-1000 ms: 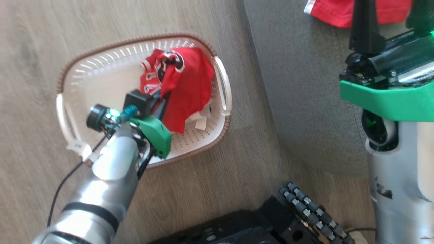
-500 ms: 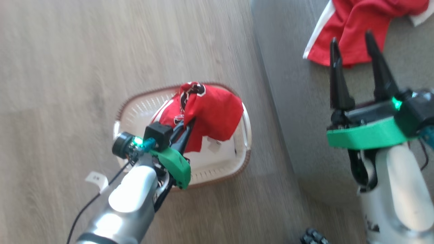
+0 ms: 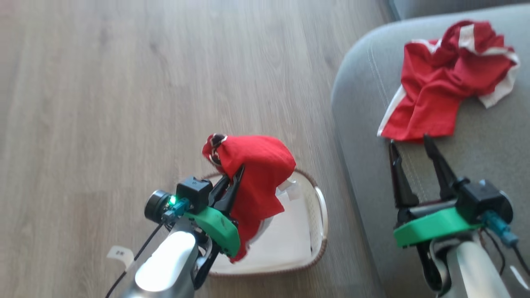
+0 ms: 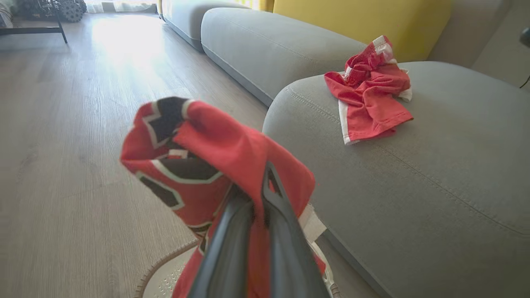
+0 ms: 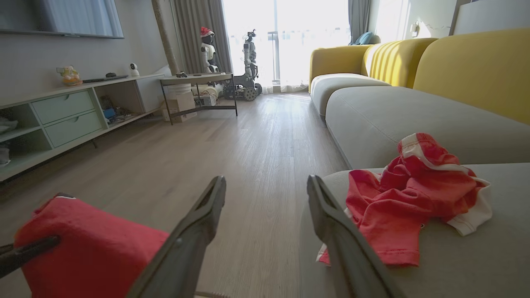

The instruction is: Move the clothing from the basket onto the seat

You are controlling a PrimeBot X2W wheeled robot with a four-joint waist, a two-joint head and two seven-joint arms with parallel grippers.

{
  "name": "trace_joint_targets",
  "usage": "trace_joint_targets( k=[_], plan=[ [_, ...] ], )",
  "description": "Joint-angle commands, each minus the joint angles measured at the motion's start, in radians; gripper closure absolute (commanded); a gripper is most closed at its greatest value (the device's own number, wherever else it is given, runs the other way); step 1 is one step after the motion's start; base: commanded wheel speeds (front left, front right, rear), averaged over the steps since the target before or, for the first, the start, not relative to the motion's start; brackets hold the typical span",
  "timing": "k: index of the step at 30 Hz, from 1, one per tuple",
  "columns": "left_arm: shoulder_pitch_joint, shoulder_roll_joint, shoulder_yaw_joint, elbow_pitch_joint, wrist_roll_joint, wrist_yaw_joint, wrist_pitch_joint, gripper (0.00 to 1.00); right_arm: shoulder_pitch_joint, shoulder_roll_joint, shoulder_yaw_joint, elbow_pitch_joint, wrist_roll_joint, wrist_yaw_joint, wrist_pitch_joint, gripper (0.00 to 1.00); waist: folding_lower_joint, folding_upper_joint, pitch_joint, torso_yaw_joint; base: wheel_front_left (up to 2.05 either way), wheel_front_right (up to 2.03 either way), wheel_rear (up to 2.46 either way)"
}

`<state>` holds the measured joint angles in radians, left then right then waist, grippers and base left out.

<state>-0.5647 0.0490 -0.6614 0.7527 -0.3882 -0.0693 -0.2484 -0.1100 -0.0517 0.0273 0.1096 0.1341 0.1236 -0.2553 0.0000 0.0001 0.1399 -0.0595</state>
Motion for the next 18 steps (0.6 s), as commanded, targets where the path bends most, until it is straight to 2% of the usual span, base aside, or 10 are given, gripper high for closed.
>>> trace_joint_targets(
  k=[1, 9, 18],
  plan=[
    [-0.001, 0.023, 0.035, -0.046, -0.009, 0.009, -0.013, 1.00, 0.007, 0.001, 0.020, -0.020, -0.006, 0.007, -0.006, 0.00, 0.0000, -0.0001, -0.083, 0.038, 0.00, 0.00, 0.00],
    [0.029, 0.043, 0.054, -0.135, -0.034, 0.036, 0.004, 1.00, 0.082, 0.001, 0.014, 0.003, -0.002, 0.007, -0.006, 0.00, 0.0000, -0.0001, -0.171, 0.068, 0.00, 0.00, 0.00],
    [0.014, 0.067, 0.075, -0.221, -0.051, 0.065, 0.039, 1.00, 0.102, 0.001, 0.025, 0.015, 0.007, 0.007, -0.006, 0.00, 0.0000, -0.0001, -0.195, 0.080, 0.00, 0.00, 0.00]
  ],
)
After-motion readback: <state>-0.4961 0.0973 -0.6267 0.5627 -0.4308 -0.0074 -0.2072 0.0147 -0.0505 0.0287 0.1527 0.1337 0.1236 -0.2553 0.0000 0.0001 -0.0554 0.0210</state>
